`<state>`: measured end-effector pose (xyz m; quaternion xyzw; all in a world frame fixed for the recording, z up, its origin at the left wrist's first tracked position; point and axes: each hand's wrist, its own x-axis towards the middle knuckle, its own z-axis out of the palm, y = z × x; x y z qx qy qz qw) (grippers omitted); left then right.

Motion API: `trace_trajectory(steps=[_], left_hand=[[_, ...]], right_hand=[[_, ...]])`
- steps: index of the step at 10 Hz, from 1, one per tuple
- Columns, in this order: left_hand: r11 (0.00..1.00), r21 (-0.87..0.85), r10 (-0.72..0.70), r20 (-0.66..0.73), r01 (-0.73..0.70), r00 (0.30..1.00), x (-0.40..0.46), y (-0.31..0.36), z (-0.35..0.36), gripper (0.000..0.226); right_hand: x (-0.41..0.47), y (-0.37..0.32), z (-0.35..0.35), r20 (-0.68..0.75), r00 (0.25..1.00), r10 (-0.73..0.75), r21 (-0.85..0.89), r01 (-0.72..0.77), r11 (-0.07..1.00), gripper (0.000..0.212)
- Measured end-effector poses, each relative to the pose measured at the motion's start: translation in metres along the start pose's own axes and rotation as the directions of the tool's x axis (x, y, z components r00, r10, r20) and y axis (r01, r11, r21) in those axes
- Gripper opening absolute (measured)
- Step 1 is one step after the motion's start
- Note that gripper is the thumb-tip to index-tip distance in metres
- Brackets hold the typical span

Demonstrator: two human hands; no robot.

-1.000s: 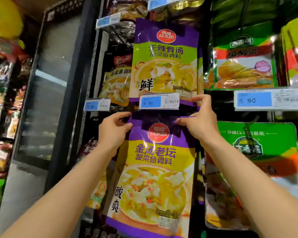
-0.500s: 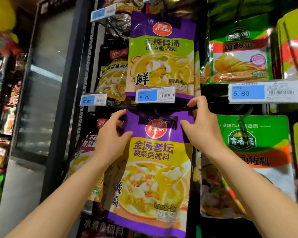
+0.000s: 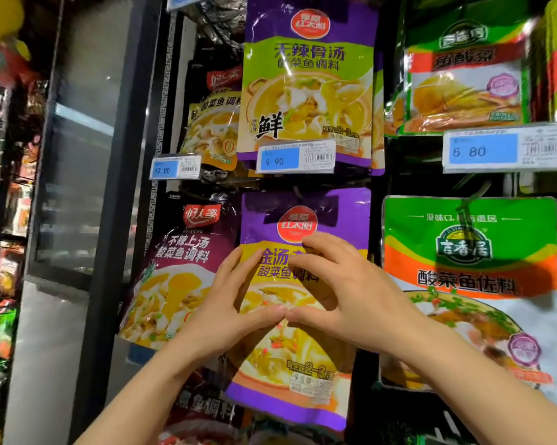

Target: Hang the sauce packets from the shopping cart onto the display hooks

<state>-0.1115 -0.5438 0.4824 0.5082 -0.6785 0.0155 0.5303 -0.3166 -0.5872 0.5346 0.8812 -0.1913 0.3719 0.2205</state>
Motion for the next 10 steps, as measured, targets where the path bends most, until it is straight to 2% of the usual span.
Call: trace_trajectory(steps=[2,3,5,6,7,9,10], left_hand=[[0.999,0.003,-0.036,0.008,0.036,0.999,0.004,0.005,0.002,0.104],[0.996,0.038,-0.078,0.020,0.078,0.997,0.011,0.007,0.005,0.107],[0.963,0.232,-0.163,0.105,0.135,0.981,0.032,-0.006,0.027,0.100],[0.918,0.382,-0.169,0.137,0.105,0.976,0.029,-0.013,0.035,0.092],[0.906,0.420,-0.122,0.140,0.053,0.983,0.012,-0.013,0.037,0.086],[0.903,0.406,0.123,0.074,-0.143,0.990,-0.036,0.002,0.007,0.060],[0.913,0.379,0.137,0.060,-0.150,0.989,-0.060,0.013,-0.011,0.049]], right_hand=[[-0.006,0.000,0.009,0.045,0.999,0.012,-0.134,-0.006,0.991,0.080],[-0.004,0.008,0.017,0.121,0.990,0.067,-0.092,-0.056,0.994,0.087],[-0.002,0.027,0.028,0.236,0.964,0.124,-0.184,-0.081,0.980,0.084],[-0.002,0.029,0.029,0.333,0.928,0.167,-0.302,-0.063,0.951,0.082],[-0.001,0.027,0.031,0.409,0.887,0.215,-0.382,-0.048,0.923,0.079],[-0.009,0.003,0.031,0.382,0.879,0.286,-0.470,-0.082,0.879,0.067],[-0.019,-0.016,0.024,0.365,0.871,0.329,-0.468,-0.134,0.873,0.057]])
